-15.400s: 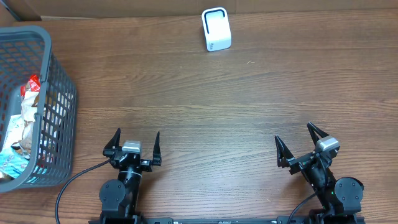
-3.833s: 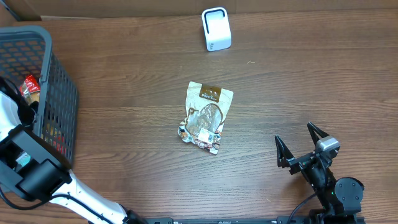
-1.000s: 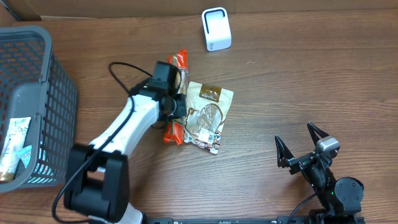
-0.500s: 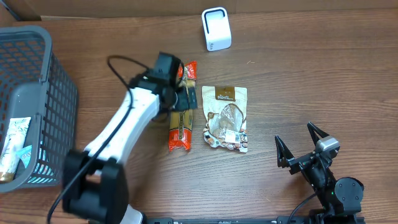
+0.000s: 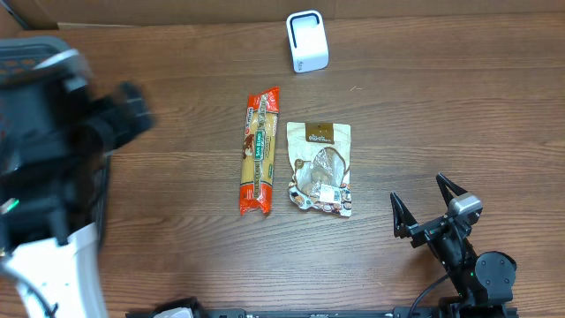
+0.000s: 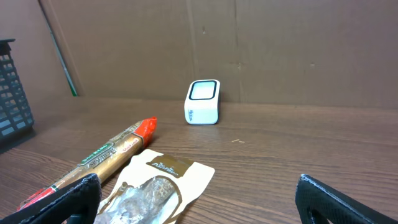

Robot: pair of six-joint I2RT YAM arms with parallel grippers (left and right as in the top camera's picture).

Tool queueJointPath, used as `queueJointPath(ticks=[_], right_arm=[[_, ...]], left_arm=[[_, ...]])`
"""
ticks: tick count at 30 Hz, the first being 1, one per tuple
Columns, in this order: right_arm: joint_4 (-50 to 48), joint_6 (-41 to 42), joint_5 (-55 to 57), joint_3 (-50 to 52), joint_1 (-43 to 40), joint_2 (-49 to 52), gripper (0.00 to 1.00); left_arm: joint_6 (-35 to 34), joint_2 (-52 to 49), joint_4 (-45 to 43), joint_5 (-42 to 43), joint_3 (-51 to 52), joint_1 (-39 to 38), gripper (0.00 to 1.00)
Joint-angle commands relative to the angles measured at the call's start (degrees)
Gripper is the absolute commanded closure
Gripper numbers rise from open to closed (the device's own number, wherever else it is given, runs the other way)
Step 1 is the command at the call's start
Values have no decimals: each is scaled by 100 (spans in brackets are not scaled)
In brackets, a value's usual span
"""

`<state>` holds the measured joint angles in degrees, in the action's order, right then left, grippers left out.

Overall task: Scan the item barcode
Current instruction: 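Lay the red-green stick package on the table left of the bag, then reach the left gripper into the basket and grasp the mint-green wipes pack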

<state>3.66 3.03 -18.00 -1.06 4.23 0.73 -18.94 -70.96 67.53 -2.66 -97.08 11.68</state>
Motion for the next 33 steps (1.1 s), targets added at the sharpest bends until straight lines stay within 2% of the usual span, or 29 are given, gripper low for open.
queueJointPath(ticks=[1,3,5,8,11,14,16,24,29,33], right_arm=[[-33,22,-2,59,37,-55,0],[-33,22,-2,59,37,-55,0],[-33,22,-2,59,37,-55,0],[-33,22,-2,59,37,-55,0],[-33,22,-2,59,37,-55,0],[-33,22,-2,59,37,-55,0],[-33,22,-2,59,37,-55,0],[-33,22,-2,59,37,-55,0],[-33,22,-2,59,37,-55,0],[-33,22,-2,59,37,-55,0]], left_arm=[[83,219,232,-210,-79,1722,0],[-122,160,208,-223,-31,2474,0],[-708,44,101,-177,85,3040,0],[-723,-216,-170,15,247,3528,0],[46,-533,-330,-118,247,3609,0],[1147,-970,-295,-737,254,3609,0],[1543,-1338,-129,-1021,254,3639,1],[1856,-2356,120,-1082,254,3755,0],[2496,-2918,83,-457,254,4017,0],[2538,-3233,79,-476,254,4170,0]])
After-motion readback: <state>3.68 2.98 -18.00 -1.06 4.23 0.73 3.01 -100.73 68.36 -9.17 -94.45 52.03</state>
